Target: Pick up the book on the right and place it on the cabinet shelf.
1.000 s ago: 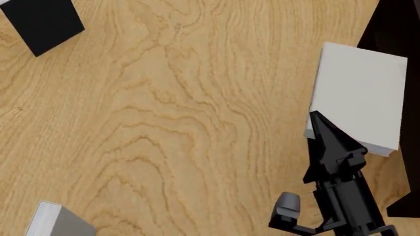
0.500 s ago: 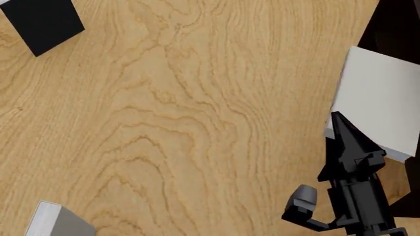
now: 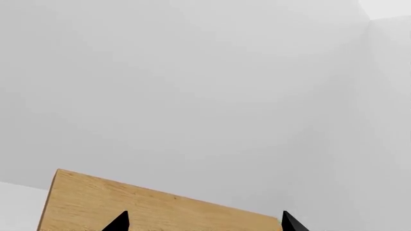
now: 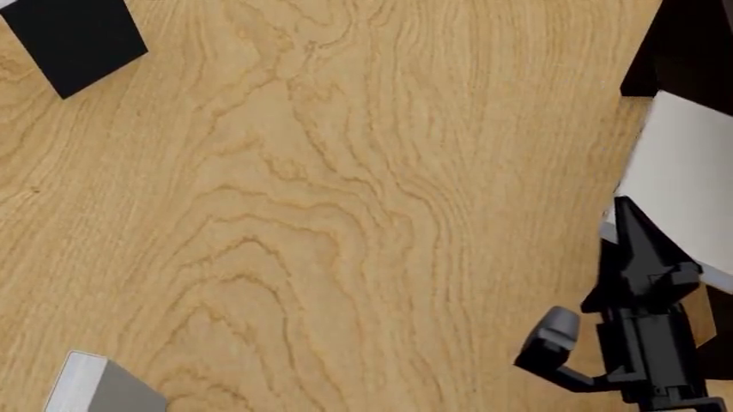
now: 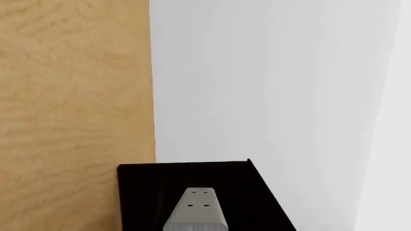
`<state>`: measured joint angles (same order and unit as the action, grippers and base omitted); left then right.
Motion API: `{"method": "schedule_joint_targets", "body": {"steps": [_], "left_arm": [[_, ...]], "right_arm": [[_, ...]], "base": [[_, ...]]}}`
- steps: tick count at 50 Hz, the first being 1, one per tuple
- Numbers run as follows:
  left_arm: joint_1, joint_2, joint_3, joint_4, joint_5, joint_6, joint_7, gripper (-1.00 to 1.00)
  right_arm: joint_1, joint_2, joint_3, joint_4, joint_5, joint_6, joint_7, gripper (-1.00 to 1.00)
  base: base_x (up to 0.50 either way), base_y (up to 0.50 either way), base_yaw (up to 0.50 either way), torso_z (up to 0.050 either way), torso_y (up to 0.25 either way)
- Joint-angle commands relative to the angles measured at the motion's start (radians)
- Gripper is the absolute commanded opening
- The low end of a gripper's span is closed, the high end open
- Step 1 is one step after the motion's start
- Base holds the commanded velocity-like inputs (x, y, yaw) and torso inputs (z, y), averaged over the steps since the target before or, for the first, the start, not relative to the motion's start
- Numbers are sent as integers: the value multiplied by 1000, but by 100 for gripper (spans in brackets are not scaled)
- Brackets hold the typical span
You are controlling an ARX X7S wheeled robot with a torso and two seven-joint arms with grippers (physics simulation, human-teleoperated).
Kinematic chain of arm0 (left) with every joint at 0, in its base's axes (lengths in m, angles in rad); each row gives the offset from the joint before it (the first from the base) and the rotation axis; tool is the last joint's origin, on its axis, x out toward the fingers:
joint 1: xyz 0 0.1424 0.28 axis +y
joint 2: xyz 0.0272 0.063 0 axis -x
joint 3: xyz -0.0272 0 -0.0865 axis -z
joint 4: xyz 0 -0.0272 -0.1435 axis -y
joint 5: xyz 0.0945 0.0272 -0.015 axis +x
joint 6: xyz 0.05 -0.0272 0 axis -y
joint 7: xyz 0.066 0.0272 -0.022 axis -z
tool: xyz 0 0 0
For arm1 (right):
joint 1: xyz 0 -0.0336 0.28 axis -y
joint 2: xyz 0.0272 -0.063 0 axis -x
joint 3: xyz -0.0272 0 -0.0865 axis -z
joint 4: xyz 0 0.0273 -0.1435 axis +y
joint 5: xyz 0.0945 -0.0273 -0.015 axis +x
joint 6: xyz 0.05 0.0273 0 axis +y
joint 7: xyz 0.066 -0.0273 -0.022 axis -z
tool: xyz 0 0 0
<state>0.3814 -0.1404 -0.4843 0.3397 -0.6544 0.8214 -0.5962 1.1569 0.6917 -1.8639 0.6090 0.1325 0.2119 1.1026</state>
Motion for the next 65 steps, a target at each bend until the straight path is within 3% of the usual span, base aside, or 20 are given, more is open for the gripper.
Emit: {"method": "schedule_joint_targets", "body": {"steps": [1, 31, 42, 64, 65], "left_arm": [[-2, 1, 3, -1, 5, 1, 0, 100], [3, -1, 4, 1, 1, 7, 2, 100], [8, -2, 3, 4, 0, 9, 2, 100], [-3, -3, 11, -9, 12, 5, 2, 100], [-3, -2, 10, -9, 11, 5, 2, 100]], "right_arm": [[-20, -33, 30, 105, -3, -9, 5, -100], [-68, -114, 84, 294, 78, -88, -94, -100], [-133, -273, 134, 689, 113, -300, -168, -100], [-132, -254, 189, 684, 102, -278, -188, -100], [-130, -250, 192, 674, 104, -275, -187, 100]], "base": [[0, 0, 0, 0, 10], [3, 0, 3, 0, -2], [16, 0, 12, 0, -17], [19, -1, 17, 0, -22], [18, -2, 14, 0, -20]]}}
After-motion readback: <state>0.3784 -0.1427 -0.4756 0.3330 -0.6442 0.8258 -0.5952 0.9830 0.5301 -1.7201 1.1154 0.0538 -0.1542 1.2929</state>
